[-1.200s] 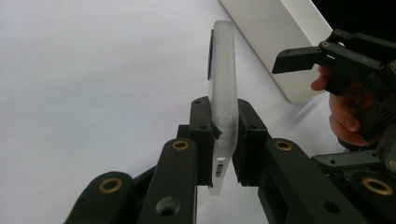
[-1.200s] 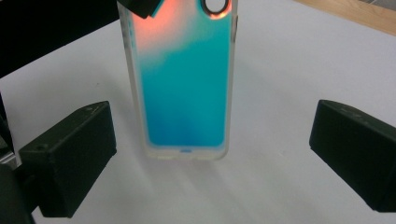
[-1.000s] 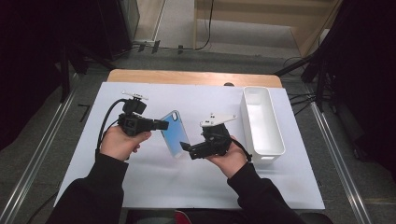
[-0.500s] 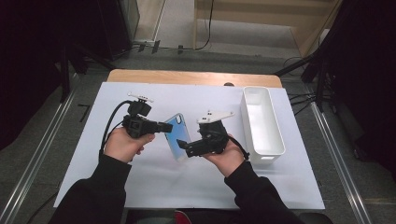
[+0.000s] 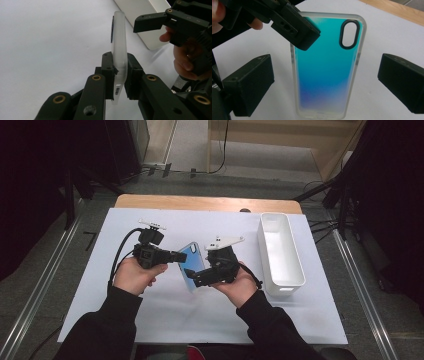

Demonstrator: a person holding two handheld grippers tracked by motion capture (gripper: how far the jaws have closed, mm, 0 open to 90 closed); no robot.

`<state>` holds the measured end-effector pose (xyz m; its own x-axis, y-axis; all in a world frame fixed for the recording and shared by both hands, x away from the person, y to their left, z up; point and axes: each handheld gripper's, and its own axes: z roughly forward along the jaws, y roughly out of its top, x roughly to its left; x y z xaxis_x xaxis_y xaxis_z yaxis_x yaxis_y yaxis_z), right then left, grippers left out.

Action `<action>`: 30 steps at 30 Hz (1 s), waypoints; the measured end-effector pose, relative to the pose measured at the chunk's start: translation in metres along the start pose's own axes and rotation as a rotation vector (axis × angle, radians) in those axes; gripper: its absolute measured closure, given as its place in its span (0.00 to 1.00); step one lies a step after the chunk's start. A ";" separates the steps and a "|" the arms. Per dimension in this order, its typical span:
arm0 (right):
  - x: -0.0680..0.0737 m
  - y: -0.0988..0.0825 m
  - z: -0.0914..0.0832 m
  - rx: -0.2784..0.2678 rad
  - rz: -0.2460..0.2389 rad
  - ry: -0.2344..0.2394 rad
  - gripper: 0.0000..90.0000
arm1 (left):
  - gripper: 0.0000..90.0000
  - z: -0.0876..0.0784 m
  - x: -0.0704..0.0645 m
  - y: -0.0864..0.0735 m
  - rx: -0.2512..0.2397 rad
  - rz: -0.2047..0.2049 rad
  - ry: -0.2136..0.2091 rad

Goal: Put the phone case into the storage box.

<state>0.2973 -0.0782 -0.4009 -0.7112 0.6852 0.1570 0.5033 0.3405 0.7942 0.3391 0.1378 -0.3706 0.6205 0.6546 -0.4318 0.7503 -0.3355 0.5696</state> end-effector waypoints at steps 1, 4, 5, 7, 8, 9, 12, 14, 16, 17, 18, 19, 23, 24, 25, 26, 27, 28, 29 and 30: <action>0.001 0.000 0.001 0.003 0.005 -0.001 0.00 | 0.88 0.000 -0.001 0.000 -0.004 -0.002 -0.002; 0.001 0.000 0.004 0.007 0.005 -0.002 0.00 | 0.88 0.000 -0.001 0.000 -0.002 0.003 -0.005; 0.001 0.000 0.005 0.005 0.003 -0.005 0.00 | 0.88 0.001 -0.002 0.000 0.001 0.003 -0.003; 0.002 0.000 0.007 0.010 0.003 -0.008 0.00 | 0.88 0.001 -0.002 0.000 0.001 0.004 -0.005; 0.002 0.000 0.007 0.011 0.005 -0.006 0.00 | 0.88 0.001 -0.003 0.000 0.000 0.000 -0.005; 0.002 0.000 0.008 0.012 0.007 -0.009 0.00 | 0.88 0.002 -0.003 0.000 0.000 -0.003 -0.004; 0.001 -0.001 0.009 0.007 0.009 -0.017 0.00 | 0.88 0.003 -0.003 0.000 0.003 -0.005 -0.005; 0.001 -0.002 0.011 0.011 0.008 -0.021 0.00 | 0.88 0.003 -0.004 0.000 0.004 -0.005 -0.009; 0.000 -0.003 0.013 0.013 0.011 -0.025 0.00 | 0.88 0.004 -0.005 0.000 0.007 -0.002 -0.006; 0.000 -0.003 0.014 0.011 0.011 -0.027 0.00 | 0.88 0.004 -0.006 -0.001 0.005 0.000 -0.012; 0.000 -0.004 0.015 0.009 0.013 -0.029 0.00 | 0.88 0.004 -0.007 -0.001 0.002 0.004 -0.006; 0.000 -0.004 0.016 0.012 0.014 -0.026 0.00 | 0.88 0.005 -0.007 -0.001 0.000 0.007 -0.006; 0.000 -0.005 0.018 0.011 0.012 -0.032 0.00 | 0.88 0.007 -0.009 -0.001 0.002 0.007 -0.012; 0.000 -0.005 0.018 0.013 0.009 -0.030 0.00 | 0.88 0.008 -0.010 -0.001 0.008 0.009 -0.014; 0.000 -0.006 0.020 0.014 0.004 -0.033 0.00 | 0.88 0.008 -0.010 -0.002 0.008 0.008 -0.017; 0.000 -0.006 0.020 0.013 0.004 -0.032 0.00 | 0.88 0.009 -0.010 -0.002 0.009 0.007 -0.020; 0.000 -0.007 0.021 0.015 0.007 -0.031 0.00 | 0.88 0.009 -0.010 -0.002 0.011 0.009 -0.017; 0.000 -0.007 0.022 0.015 0.002 -0.035 0.00 | 0.88 0.010 -0.011 -0.002 0.010 0.011 -0.021; 0.000 -0.008 0.022 0.016 0.001 -0.037 0.00 | 0.88 0.010 -0.011 -0.002 0.013 0.010 -0.020; 0.000 -0.008 0.023 0.016 0.002 -0.035 0.00 | 0.88 0.010 -0.011 -0.002 0.012 0.013 -0.021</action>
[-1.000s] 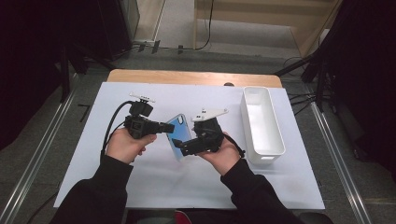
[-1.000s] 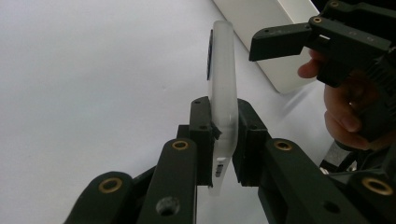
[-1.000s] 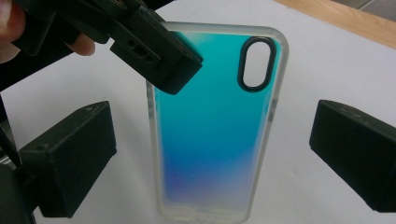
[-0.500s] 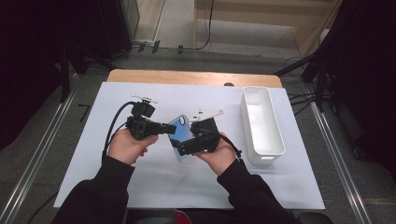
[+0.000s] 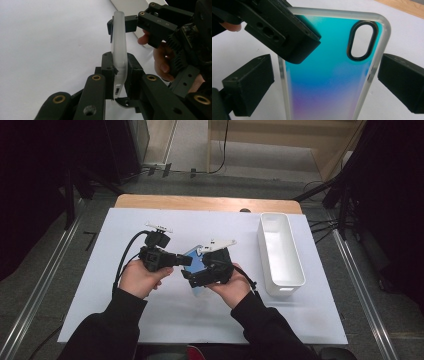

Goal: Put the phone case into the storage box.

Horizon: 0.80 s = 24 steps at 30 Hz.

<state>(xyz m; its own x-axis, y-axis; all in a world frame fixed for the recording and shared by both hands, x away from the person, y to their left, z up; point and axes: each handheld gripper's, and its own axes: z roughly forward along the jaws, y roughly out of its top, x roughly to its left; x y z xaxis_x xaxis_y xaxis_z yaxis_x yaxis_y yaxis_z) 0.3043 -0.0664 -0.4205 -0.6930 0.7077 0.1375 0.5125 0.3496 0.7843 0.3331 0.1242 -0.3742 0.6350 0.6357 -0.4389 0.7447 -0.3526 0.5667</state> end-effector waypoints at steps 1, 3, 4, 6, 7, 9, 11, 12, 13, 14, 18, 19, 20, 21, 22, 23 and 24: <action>0.000 0.000 0.001 0.001 0.006 -0.002 0.00 | 0.88 0.000 0.000 0.000 0.002 -0.001 -0.001; 0.000 -0.001 0.001 -0.001 0.001 -0.008 0.00 | 0.88 0.001 -0.001 0.000 0.002 -0.005 -0.005; 0.000 -0.001 0.002 -0.004 0.003 -0.012 0.00 | 0.88 0.001 -0.001 0.000 0.001 -0.009 -0.005; -0.001 -0.001 0.001 -0.008 0.003 -0.010 0.00 | 0.88 0.002 -0.001 -0.001 0.002 -0.013 -0.006; -0.002 -0.001 0.001 -0.011 0.004 -0.009 0.02 | 0.88 0.002 -0.001 -0.001 0.001 -0.013 -0.006; -0.002 -0.002 0.000 -0.022 0.005 -0.004 0.07 | 0.88 0.003 -0.002 -0.001 0.006 -0.010 -0.004; -0.003 -0.002 0.000 -0.020 0.006 0.000 0.09 | 0.88 0.004 -0.003 -0.001 0.006 -0.013 -0.005; -0.003 -0.002 0.000 -0.017 0.006 0.005 0.14 | 0.88 0.004 -0.003 -0.001 0.003 -0.013 -0.004; -0.003 -0.002 0.000 -0.023 0.008 0.017 0.15 | 0.88 0.004 -0.003 -0.001 0.004 -0.012 -0.004; -0.003 -0.002 0.000 -0.023 0.009 0.017 0.15 | 0.88 0.004 -0.003 -0.001 0.005 -0.012 -0.004; -0.004 -0.002 -0.001 -0.022 0.005 0.017 0.16 | 0.88 0.004 -0.003 -0.001 0.001 -0.013 -0.007; -0.004 -0.002 -0.001 -0.024 0.006 0.019 0.16 | 0.88 0.004 -0.003 -0.001 0.001 -0.012 -0.009; -0.004 -0.002 -0.001 -0.024 0.008 0.019 0.16 | 0.88 0.004 -0.003 -0.001 0.001 -0.012 -0.008; -0.004 -0.002 -0.002 -0.025 0.008 0.019 0.16 | 0.88 0.004 -0.004 -0.001 0.000 -0.012 -0.008; -0.004 -0.002 -0.002 -0.023 0.006 0.020 0.16 | 0.88 0.003 -0.003 -0.001 0.000 -0.009 -0.009; -0.004 -0.002 -0.002 -0.023 0.006 0.022 0.16 | 0.88 0.003 -0.003 -0.001 -0.003 -0.009 -0.011; -0.004 -0.002 -0.002 -0.025 0.005 0.020 0.16 | 0.88 0.003 -0.004 -0.001 -0.004 -0.008 -0.011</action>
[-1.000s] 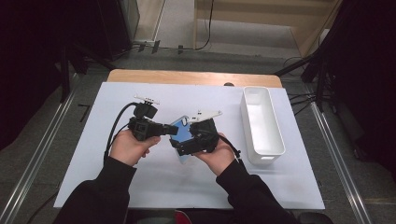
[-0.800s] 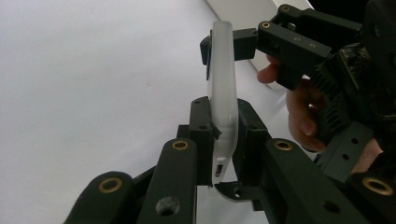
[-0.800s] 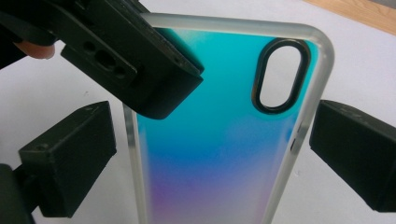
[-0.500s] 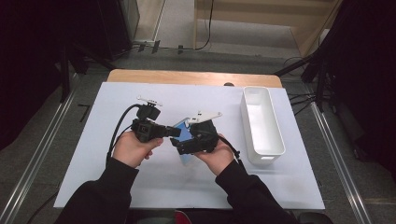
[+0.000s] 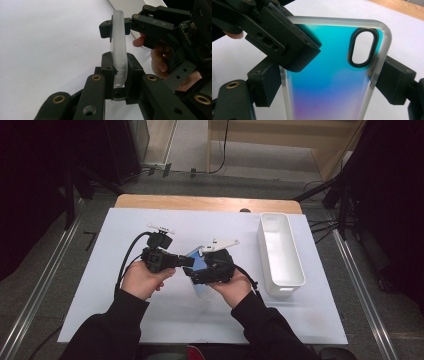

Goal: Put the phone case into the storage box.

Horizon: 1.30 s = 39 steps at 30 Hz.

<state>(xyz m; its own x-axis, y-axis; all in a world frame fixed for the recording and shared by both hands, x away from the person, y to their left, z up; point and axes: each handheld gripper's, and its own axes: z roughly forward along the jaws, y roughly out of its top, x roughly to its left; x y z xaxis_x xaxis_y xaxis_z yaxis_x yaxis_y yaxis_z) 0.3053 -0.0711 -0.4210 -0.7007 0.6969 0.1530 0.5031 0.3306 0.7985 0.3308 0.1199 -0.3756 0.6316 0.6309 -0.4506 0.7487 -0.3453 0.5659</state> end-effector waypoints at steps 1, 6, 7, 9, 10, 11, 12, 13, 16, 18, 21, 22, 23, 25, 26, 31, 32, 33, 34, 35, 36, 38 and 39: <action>0.000 0.000 0.000 0.001 0.003 0.003 0.16 | 0.88 0.000 0.000 0.000 -0.001 0.003 0.000; -0.001 0.001 -0.002 0.002 0.001 0.015 0.16 | 0.84 -0.002 -0.001 0.001 -0.007 0.018 -0.018; -0.001 0.002 -0.002 0.005 -0.001 0.020 0.16 | 0.83 -0.002 -0.001 0.001 -0.009 0.018 -0.025; -0.002 0.002 -0.003 0.004 -0.006 0.026 0.16 | 0.81 -0.004 -0.002 0.001 -0.010 0.024 -0.025; -0.002 0.002 -0.003 0.005 -0.006 0.030 0.17 | 0.81 -0.005 -0.002 0.001 -0.017 0.025 -0.028; -0.002 0.002 -0.003 0.008 -0.005 0.036 0.17 | 0.79 -0.006 -0.002 0.002 -0.020 0.024 -0.028; -0.002 0.003 -0.003 0.007 -0.009 0.042 0.17 | 0.76 -0.007 -0.002 0.002 -0.021 0.024 -0.028; -0.001 0.002 -0.003 0.008 -0.013 0.042 0.17 | 0.75 -0.008 -0.002 0.002 -0.026 0.027 -0.027; -0.002 0.002 -0.003 0.009 -0.030 0.054 0.17 | 0.70 -0.013 -0.001 0.003 -0.036 0.025 -0.031; -0.003 0.002 -0.004 0.009 -0.036 0.062 0.17 | 0.67 -0.015 0.000 0.004 -0.042 0.028 -0.035; -0.006 0.002 -0.005 0.007 -0.038 0.076 0.17 | 0.63 -0.019 0.001 0.005 -0.049 0.028 -0.039; -0.007 0.002 -0.006 0.007 -0.041 0.083 0.17 | 0.61 -0.021 0.001 0.005 -0.052 0.030 -0.042; -0.007 0.003 -0.007 0.008 -0.036 0.095 0.17 | 0.59 -0.022 0.002 0.005 -0.056 0.035 -0.044; -0.009 0.003 -0.008 0.008 -0.044 0.112 0.17 | 0.54 -0.024 0.002 0.005 -0.063 0.049 -0.054; -0.010 0.003 -0.009 0.007 -0.044 0.127 0.17 | 0.50 -0.025 0.002 0.005 -0.073 0.068 -0.046; -0.014 0.004 -0.012 0.013 -0.062 0.149 0.17 | 0.44 -0.032 0.004 0.005 -0.097 0.078 -0.087; -0.014 0.004 -0.012 0.015 -0.065 0.160 0.17 | 0.44 -0.034 0.004 0.006 -0.099 0.086 -0.087; -0.015 0.004 -0.013 0.013 -0.074 0.169 0.17 | 0.43 -0.036 0.004 0.006 -0.102 0.093 -0.084; -0.016 0.004 -0.013 0.011 -0.081 0.170 0.17 | 0.42 -0.037 0.004 0.006 -0.105 0.105 -0.089; -0.016 0.004 -0.014 0.012 -0.091 0.174 0.17 | 0.41 -0.038 0.005 0.005 -0.111 0.109 -0.100; -0.016 0.004 -0.014 0.011 -0.094 0.175 0.17 | 0.41 -0.040 0.005 0.006 -0.106 0.114 -0.101; -0.017 0.004 -0.015 0.019 -0.099 0.176 0.17 | 0.39 -0.042 0.005 0.005 -0.105 0.123 -0.110; -0.018 0.004 -0.016 0.022 -0.107 0.185 0.17 | 0.38 -0.042 0.006 0.005 -0.102 0.128 -0.111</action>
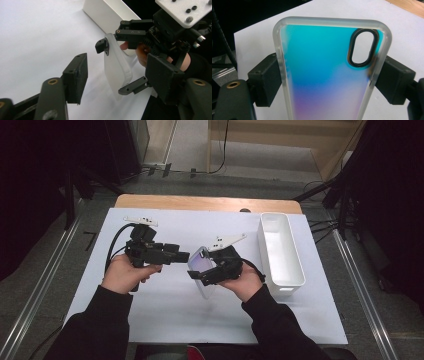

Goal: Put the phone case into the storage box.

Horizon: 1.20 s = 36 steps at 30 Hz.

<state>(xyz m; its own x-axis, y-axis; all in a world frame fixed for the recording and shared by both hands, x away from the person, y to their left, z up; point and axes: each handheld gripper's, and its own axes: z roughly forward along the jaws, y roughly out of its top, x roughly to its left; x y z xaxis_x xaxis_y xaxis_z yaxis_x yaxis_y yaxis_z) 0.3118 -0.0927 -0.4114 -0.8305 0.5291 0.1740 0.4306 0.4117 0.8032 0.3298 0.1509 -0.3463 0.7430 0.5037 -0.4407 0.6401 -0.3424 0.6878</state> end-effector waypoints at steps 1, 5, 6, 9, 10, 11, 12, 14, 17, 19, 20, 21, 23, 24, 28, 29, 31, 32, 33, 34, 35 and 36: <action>0.000 0.000 -0.001 0.002 -0.005 0.008 0.17 | 0.38 0.000 0.000 0.000 0.004 0.005 -0.004; -0.002 0.001 -0.005 0.005 -0.014 0.044 0.17 | 0.38 0.000 0.000 -0.001 0.010 0.042 -0.013; -0.003 0.001 -0.006 0.003 -0.019 0.053 0.17 | 0.38 0.000 0.000 -0.001 0.011 0.046 -0.017; -0.006 0.002 -0.011 0.007 -0.020 0.078 0.17 | 0.38 0.000 -0.001 -0.003 0.023 0.095 -0.029; -0.007 0.002 -0.013 0.008 -0.029 0.088 0.17 | 0.38 0.000 -0.001 -0.003 0.025 0.100 -0.031; -0.007 0.002 -0.013 0.009 -0.029 0.091 0.17 | 0.37 0.001 -0.001 -0.003 0.029 0.111 -0.036; -0.008 0.002 -0.015 0.011 -0.039 0.090 0.17 | 0.34 0.001 -0.001 -0.004 0.025 0.118 -0.040; -0.009 0.002 -0.018 0.015 -0.043 0.103 0.17 | 0.34 0.002 -0.001 -0.005 0.034 0.134 -0.037; -0.012 0.003 -0.023 0.013 -0.052 0.111 0.17 | 0.34 0.002 0.000 -0.005 0.038 0.155 -0.030; -0.013 0.003 -0.026 0.013 -0.046 0.121 0.17 | 0.34 0.003 0.000 -0.007 0.036 0.173 -0.030; -0.014 0.003 -0.027 0.014 -0.046 0.124 0.17 | 0.34 0.004 0.000 -0.008 0.038 0.182 -0.030; -0.015 0.003 -0.028 0.015 -0.049 0.129 0.17 | 0.34 0.005 0.001 -0.009 0.036 0.186 -0.037; -0.016 0.003 -0.030 0.018 -0.053 0.133 0.17 | 0.34 0.007 0.003 -0.011 0.040 0.194 -0.038; -0.016 0.003 -0.031 0.023 -0.052 0.136 0.17 | 0.34 0.008 0.004 -0.011 0.043 0.204 -0.034; -0.017 0.003 -0.033 0.034 -0.056 0.144 0.17 | 0.34 0.011 0.005 -0.014 0.019 0.228 -0.008; -0.017 0.002 -0.034 0.035 -0.056 0.149 0.17 | 0.34 0.011 0.006 -0.015 0.013 0.233 -0.004; -0.018 0.002 -0.035 0.039 -0.060 0.145 0.17 | 0.34 0.013 0.007 -0.017 -0.001 0.243 0.003; -0.018 0.002 -0.035 0.039 -0.060 0.143 0.17 | 0.34 0.014 0.007 -0.018 0.005 0.248 0.010; -0.019 0.002 -0.036 0.040 -0.061 0.140 0.17 | 0.34 0.016 0.008 -0.020 0.006 0.257 0.021; -0.019 0.002 -0.037 0.039 -0.060 0.142 0.17 | 0.34 0.017 0.009 -0.021 0.003 0.254 0.022; -0.019 0.002 -0.037 0.040 -0.057 0.144 0.16 | 0.34 0.018 0.011 -0.023 0.011 0.251 0.019; -0.019 0.002 -0.038 0.040 -0.057 0.142 0.16 | 0.34 0.020 0.012 -0.024 0.015 0.252 0.020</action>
<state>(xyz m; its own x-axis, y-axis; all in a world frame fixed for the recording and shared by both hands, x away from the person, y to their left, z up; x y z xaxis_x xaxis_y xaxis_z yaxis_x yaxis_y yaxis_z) 0.3152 -0.1299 -0.3917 -0.8943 0.3950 0.2103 0.3929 0.4682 0.7914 0.3268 0.1495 -0.3794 0.8758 0.4163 -0.2444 0.4377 -0.4712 0.7658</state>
